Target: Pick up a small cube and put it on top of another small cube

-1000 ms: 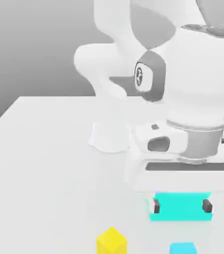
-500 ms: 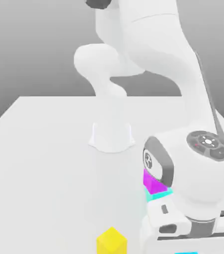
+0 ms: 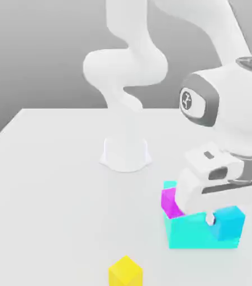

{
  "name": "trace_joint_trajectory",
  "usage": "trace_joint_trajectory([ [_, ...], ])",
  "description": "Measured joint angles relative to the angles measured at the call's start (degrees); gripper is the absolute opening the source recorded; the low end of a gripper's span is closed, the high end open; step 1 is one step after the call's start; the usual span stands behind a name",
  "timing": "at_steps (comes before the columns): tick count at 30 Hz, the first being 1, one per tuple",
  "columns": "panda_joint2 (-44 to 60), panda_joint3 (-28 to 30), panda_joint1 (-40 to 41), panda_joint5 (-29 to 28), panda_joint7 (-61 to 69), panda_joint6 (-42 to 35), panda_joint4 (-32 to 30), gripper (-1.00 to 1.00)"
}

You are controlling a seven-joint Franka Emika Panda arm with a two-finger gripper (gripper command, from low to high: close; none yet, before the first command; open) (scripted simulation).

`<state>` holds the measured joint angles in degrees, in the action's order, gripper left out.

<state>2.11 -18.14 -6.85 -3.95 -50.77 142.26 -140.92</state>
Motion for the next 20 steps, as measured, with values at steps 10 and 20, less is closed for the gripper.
trace_joint_trajectory([
  [10, -21.15, 0.55, -8.63, 11.21, 17.26, -6.77, -13.29, -1.00],
  [20, -16.77, -0.62, -10.32, 12.52, 20.22, 4.11, -19.69, 1.00],
])
